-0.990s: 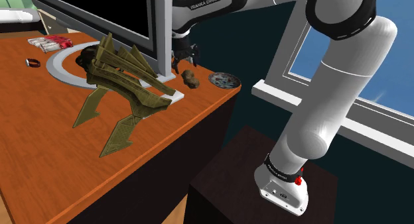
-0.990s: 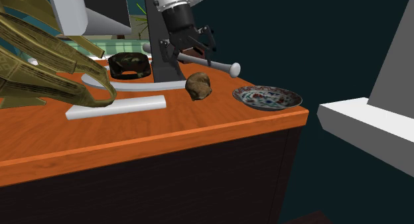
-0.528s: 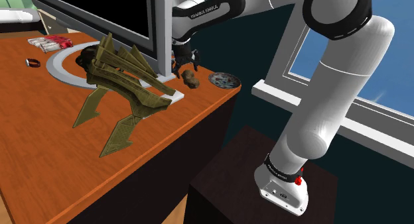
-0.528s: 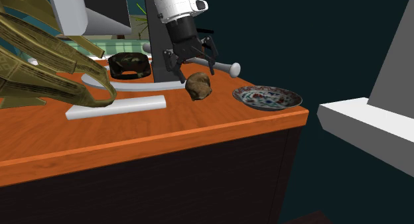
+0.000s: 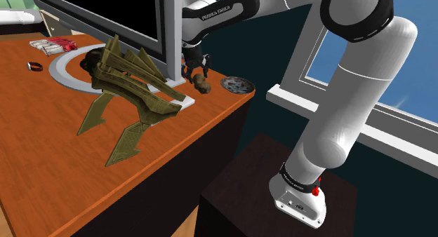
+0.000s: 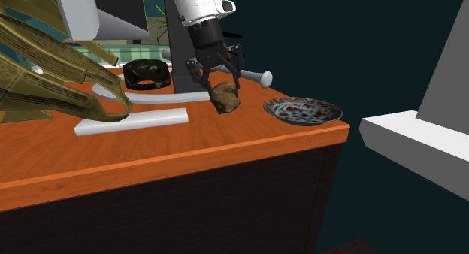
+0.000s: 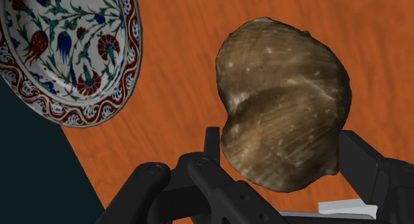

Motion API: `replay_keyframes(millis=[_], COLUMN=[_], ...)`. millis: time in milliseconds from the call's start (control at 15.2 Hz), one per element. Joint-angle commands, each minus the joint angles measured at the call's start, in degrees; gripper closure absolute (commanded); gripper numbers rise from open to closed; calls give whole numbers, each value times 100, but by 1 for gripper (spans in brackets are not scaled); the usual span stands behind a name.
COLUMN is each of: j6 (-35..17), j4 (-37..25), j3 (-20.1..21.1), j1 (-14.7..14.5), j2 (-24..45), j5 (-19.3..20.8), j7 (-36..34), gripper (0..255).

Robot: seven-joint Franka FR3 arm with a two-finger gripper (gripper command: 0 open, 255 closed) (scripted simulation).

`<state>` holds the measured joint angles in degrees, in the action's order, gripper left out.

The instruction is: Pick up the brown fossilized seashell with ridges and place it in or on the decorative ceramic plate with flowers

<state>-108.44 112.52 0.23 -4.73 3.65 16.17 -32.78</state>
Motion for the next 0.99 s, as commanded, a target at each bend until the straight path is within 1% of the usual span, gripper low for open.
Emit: replay_keyframes(millis=[0,396,924], j6=[2,0,567], j4=[4,4,-431], j3=[1,1,13], j1=[0,-1,-14], j2=[2,3,-144], j5=[-1,-1,-50], j7=[0,-1,142], gripper=[255,255,255])
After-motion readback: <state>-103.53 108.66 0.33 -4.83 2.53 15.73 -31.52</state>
